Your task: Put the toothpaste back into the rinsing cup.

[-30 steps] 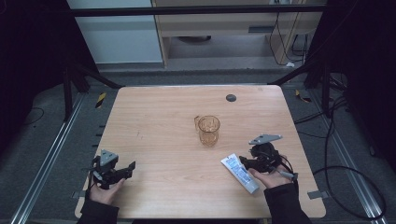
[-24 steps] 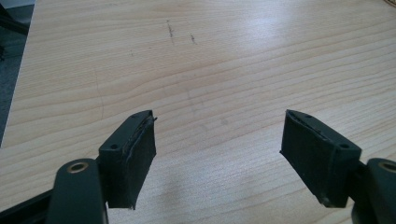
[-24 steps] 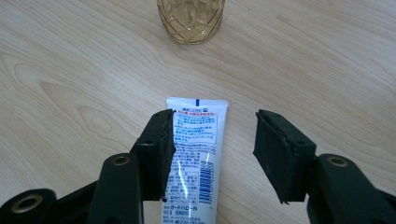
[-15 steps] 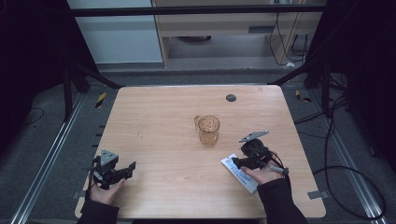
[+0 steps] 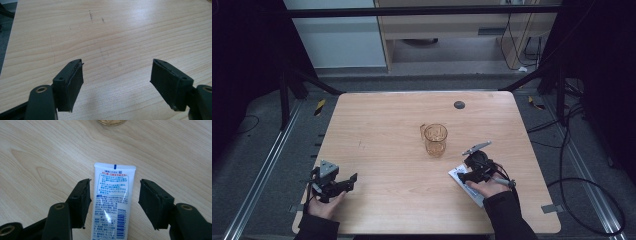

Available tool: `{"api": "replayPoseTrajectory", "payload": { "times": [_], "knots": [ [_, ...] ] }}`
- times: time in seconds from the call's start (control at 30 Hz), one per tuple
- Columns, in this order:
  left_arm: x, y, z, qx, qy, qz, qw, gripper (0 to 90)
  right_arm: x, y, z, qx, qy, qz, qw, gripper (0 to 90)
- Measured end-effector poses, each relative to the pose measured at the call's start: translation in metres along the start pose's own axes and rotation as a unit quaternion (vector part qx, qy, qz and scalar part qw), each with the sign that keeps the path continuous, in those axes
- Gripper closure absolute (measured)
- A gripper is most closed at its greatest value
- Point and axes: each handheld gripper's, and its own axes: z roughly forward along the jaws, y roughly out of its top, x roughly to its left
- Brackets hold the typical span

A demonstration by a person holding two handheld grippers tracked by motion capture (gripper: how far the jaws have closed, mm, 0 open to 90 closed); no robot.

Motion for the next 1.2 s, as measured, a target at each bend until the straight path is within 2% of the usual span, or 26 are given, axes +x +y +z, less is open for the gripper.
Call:
{"api": "replayPoseTrajectory", "payload": {
  "times": [0.73,1.2],
  "knots": [
    [0.000,0.000,0.000,0.000,0.001,0.000,1.0000,24.9,0.001,-0.007,0.023,0.036,0.004,0.003,0.9994,41.9],
    [0.000,0.000,0.000,0.001,0.001,0.000,1.0000,24.9,0.001,-0.010,0.034,0.052,-0.004,-0.003,0.9986,39.4]
  ]
}}
